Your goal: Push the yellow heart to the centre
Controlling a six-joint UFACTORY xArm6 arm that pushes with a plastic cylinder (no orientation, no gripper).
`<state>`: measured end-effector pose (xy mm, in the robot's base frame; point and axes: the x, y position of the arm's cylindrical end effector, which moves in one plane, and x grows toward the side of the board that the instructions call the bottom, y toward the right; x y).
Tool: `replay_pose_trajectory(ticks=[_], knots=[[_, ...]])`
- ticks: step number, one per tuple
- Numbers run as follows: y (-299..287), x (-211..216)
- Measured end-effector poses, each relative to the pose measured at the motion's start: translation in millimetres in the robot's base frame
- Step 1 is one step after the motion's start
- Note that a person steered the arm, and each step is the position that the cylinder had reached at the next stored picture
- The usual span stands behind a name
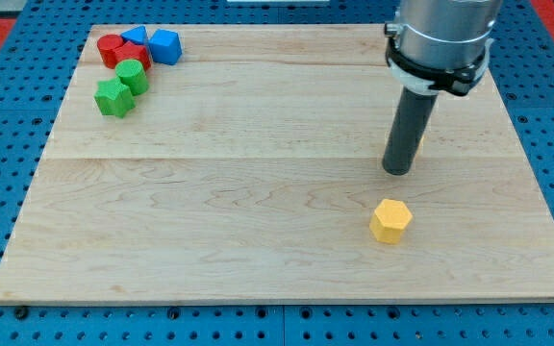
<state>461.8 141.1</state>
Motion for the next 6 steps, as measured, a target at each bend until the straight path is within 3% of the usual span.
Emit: replay_pose_trajectory(ticks=[1, 3, 4, 5, 6], knots=[[28, -15], [20, -72], [88, -72], [51, -105], [-65, -127]])
